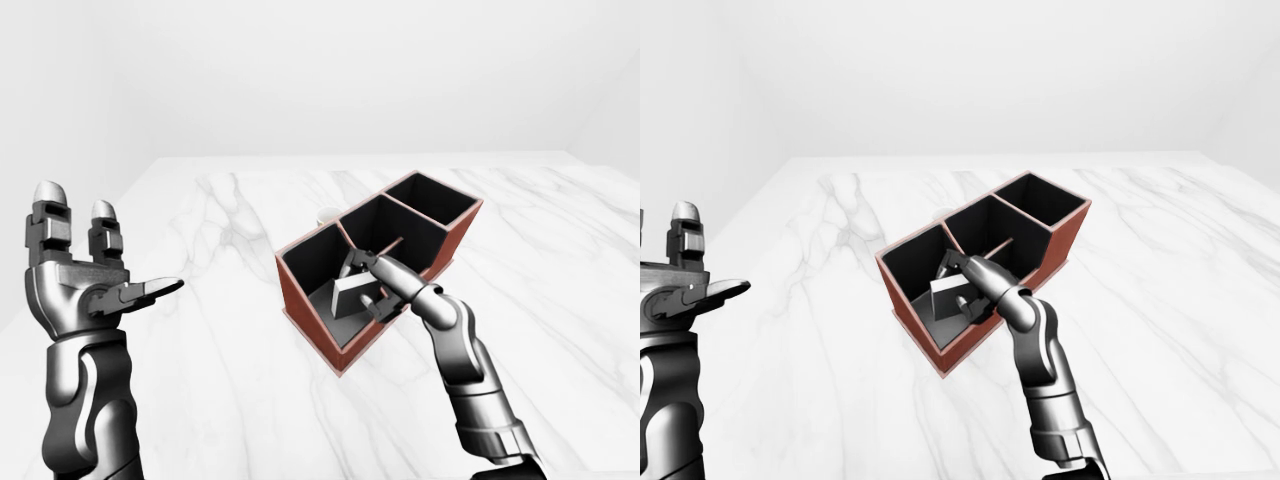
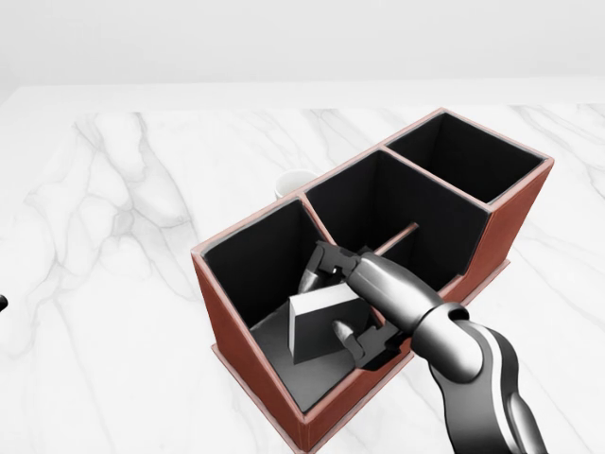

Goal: Pick up the book and place it in the left compartment of the caddy.

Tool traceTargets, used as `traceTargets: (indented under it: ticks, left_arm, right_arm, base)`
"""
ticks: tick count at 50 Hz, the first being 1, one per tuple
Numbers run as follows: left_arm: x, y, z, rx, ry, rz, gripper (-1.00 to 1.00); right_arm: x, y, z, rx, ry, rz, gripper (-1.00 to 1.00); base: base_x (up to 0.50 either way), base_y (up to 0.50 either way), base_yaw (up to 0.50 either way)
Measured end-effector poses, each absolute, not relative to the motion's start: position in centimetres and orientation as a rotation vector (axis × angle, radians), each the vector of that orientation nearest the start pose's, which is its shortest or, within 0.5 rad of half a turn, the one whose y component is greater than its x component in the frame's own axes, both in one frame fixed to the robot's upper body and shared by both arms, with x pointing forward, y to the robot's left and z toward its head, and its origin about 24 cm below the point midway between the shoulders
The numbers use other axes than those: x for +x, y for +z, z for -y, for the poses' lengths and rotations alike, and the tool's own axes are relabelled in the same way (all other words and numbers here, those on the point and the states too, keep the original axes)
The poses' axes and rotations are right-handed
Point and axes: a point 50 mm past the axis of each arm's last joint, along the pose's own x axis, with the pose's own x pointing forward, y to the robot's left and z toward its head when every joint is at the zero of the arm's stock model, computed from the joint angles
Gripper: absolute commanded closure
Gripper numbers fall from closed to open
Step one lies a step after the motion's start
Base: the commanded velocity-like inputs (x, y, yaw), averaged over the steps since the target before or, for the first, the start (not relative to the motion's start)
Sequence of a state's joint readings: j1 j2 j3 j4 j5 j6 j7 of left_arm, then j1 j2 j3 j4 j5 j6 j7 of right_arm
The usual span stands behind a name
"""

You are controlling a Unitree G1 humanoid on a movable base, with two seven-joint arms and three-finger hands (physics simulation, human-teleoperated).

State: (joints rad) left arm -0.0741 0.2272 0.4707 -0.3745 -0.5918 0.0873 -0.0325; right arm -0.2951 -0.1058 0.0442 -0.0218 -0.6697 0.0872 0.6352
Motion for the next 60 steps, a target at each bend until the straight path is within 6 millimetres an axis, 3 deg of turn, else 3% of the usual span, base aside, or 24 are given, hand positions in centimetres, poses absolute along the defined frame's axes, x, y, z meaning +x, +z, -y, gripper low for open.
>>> traceTargets:
  ticks: [52,53,54,55,60]
  left_arm:
    - [22.8,16.6,-27.1,-0.285,0.211,0.513,-1.00]
    - [22.8,16.6,-27.1,-0.286,0.211,0.513,-1.00]
    - [22.8,16.6,-27.1,-0.286,0.211,0.514,-1.00]
    - [22.8,16.6,-27.1,-0.286,0.211,0.514,-1.00]
    - [22.8,16.6,-27.1,-0.286,0.211,0.513,-1.00]
  right_arm:
    - [30.7,7.4,11.4,-0.807,0.564,-0.082,1.00]
    - [30.7,7.4,11.4,-0.807,0.564,-0.082,0.51]
    - [30.7,7.4,11.4,-0.807,0.563,-0.082,-0.73]
    - [30.7,7.4,11.4,-0.804,0.562,-0.080,-1.00]
    - [30.8,7.7,11.4,-0.789,0.558,-0.066,-1.00]
  base:
    - [0.00,0.00,0.00]
    - [0.00,0.00,0.00]
    - [0.00,0.00,0.00]
    - [0.00,0.00,0.00]
    - [0.00,0.00,0.00]
